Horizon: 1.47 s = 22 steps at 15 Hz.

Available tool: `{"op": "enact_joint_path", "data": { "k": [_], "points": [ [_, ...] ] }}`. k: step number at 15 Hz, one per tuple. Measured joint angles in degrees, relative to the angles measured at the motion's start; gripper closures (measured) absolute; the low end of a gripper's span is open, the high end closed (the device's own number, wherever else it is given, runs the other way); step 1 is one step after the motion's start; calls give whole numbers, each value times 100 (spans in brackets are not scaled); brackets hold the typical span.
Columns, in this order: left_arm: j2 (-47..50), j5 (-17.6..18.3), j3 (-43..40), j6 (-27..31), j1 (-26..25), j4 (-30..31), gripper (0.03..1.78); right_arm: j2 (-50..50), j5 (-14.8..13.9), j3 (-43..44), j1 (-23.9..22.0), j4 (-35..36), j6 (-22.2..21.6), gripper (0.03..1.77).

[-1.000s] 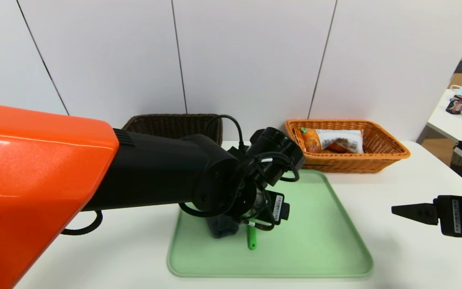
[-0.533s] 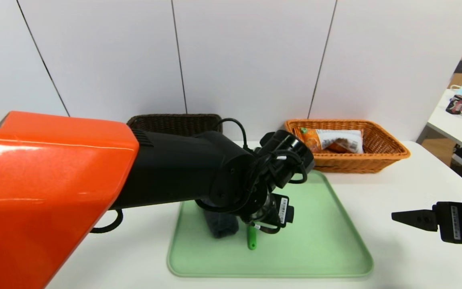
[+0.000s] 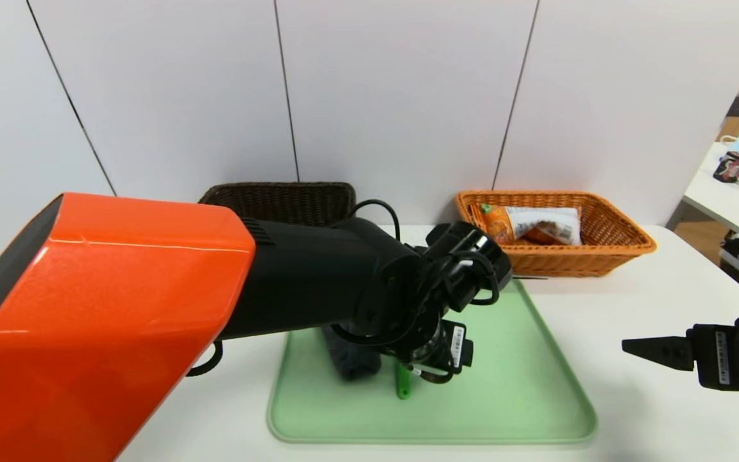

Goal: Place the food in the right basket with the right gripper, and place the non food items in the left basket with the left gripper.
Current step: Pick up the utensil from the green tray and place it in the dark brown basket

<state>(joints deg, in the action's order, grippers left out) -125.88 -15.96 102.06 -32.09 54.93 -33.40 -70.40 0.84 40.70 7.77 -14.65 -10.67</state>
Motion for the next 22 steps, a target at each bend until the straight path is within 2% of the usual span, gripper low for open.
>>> {"op": "enact_joint_path", "data": {
  "k": [4,15,16,20,22],
  "points": [
    [-133,2,406,-241,2,-411,12,-5,-2,-20,2,5,0,10],
    [-323,-2,530,-269,0,-419,12,26,-2,-63,2,13,0,10],
    [-325,9,533,-263,0,-422,21,26,0,-63,2,13,0,10],
    [-330,4,529,-276,0,-424,82,28,0,-63,2,16,0,10],
    [-339,4,524,-276,0,-427,101,30,-2,-63,2,13,1,10]
  ]
}}
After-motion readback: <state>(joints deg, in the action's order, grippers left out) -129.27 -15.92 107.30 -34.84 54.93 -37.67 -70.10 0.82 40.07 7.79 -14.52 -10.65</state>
